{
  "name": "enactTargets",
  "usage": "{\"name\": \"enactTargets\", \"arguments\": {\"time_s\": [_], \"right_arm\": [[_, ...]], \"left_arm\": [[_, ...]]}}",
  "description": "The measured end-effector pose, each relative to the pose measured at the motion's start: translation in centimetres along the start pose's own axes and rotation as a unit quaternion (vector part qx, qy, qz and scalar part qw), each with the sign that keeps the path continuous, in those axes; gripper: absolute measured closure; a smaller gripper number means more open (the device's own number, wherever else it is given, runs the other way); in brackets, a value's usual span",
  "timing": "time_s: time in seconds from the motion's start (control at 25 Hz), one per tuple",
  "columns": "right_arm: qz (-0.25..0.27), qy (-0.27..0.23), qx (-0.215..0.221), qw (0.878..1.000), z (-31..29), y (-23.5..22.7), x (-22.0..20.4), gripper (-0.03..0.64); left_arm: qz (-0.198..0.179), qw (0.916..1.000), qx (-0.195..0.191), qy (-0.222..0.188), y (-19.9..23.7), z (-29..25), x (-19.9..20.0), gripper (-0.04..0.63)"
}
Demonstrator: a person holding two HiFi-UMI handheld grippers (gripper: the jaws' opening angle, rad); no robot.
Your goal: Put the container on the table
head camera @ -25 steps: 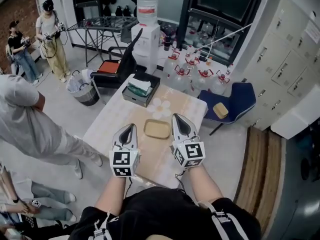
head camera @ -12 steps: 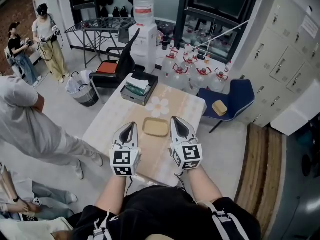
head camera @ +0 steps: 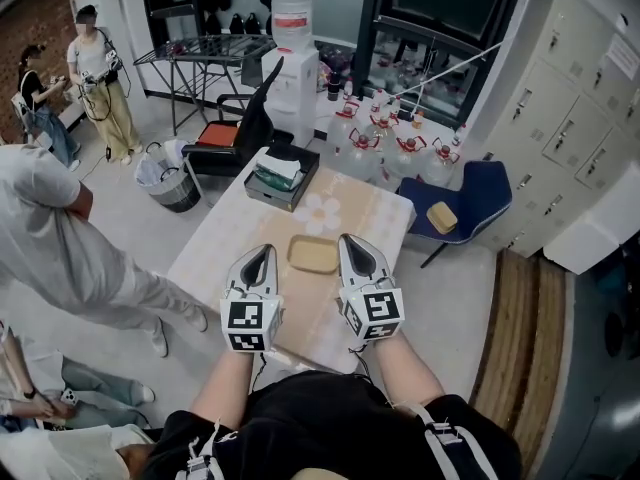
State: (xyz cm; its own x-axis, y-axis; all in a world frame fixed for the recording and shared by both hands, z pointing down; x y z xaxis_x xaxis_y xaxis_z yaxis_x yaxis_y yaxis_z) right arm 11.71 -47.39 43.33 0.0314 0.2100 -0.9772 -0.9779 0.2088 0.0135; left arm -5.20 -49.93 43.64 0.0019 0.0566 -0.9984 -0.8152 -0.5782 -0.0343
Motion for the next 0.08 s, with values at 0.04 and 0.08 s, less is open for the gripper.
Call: {"name": "enactTargets", "arguments": {"time_s": [0.04,0.08], "right_arm": [[0.000,0.000,0.001,1.000,-0.07,-0.02,0.01,0.604],[0.000,0.000,0.002,1.000,-0.14,-0.04,0.03,0.604]], "left_arm": [[0.000,1.0000,0.000,0.000,-0.01,-0.07,0.01,0.583],[0.000,1.0000,-0.001,0.001,-0.03,-0.13,0.03,0.583]]}}
Point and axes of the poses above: the fingertips, and each gripper's own axes: z backward along the fingers, y to its left, x out of its top, the point moved 4 cm from there along z, backward along the fingers, and after that the axes turned 9 degrees about -y, right-handed, at the moved point
